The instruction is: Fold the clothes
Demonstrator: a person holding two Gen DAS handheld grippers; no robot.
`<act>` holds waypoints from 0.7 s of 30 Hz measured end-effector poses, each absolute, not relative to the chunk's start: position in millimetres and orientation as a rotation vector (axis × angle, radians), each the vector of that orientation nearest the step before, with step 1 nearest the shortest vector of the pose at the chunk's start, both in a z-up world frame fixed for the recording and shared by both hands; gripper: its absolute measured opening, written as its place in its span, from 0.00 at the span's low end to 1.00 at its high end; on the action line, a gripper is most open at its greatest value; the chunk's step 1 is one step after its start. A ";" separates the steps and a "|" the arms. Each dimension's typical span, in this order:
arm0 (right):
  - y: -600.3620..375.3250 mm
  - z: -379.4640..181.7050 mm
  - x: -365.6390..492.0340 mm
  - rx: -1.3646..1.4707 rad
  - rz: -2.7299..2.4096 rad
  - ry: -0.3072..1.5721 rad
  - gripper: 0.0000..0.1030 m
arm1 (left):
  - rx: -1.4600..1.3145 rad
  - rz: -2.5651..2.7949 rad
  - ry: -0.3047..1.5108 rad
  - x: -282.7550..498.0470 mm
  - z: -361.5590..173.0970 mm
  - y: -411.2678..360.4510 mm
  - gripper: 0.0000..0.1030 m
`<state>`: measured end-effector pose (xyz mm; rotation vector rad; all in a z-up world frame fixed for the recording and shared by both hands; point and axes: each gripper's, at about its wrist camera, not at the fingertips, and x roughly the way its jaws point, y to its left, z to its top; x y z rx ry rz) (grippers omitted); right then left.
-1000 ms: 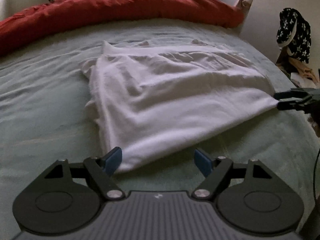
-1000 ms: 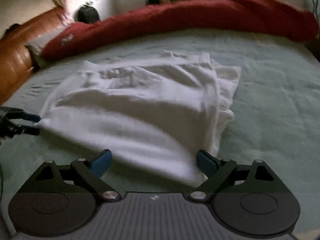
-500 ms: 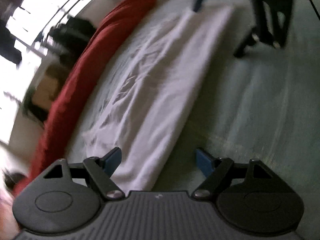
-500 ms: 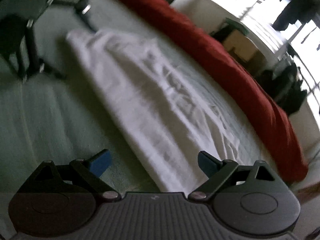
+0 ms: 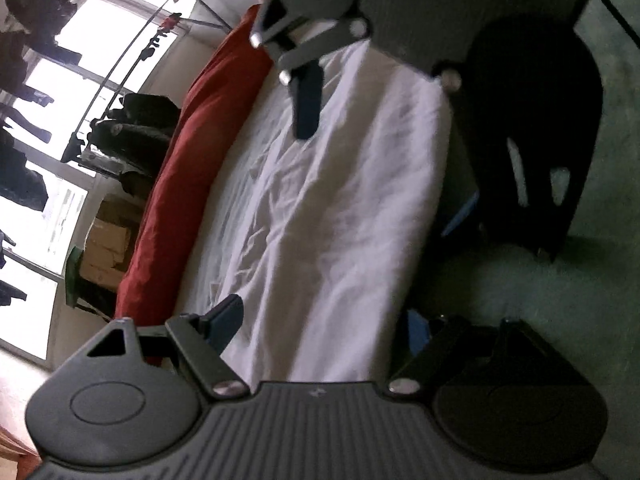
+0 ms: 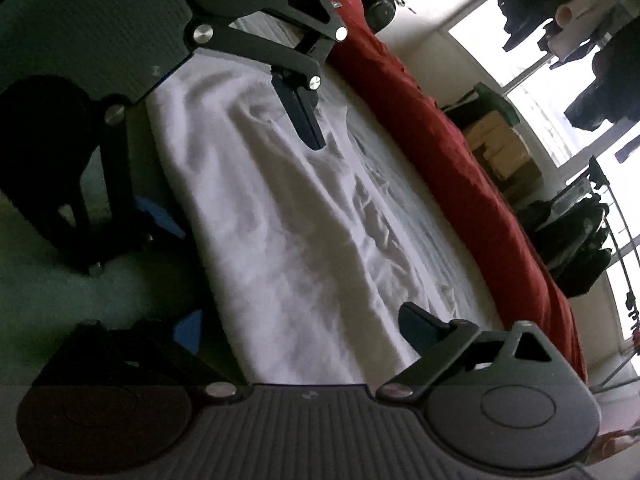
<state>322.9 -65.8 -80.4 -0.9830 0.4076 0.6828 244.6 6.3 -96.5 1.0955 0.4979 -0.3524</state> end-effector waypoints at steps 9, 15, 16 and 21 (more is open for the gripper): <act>-146.6 -82.4 326.0 -1.015 0.512 0.458 0.97 | 1.088 -0.221 0.556 257.0 -103.7 57.0 0.80; -108.7 -86.5 332.2 -1.077 0.509 0.398 0.99 | 1.140 -0.240 0.519 284.6 -104.6 21.1 0.75; -100.7 -86.4 333.6 -1.079 0.516 0.386 0.99 | 1.140 -0.246 0.514 289.4 -103.9 15.7 0.75; -96.6 -89.8 337.6 -1.106 0.523 0.357 1.00 | 1.157 -0.239 0.518 301.0 -106.4 37.8 0.76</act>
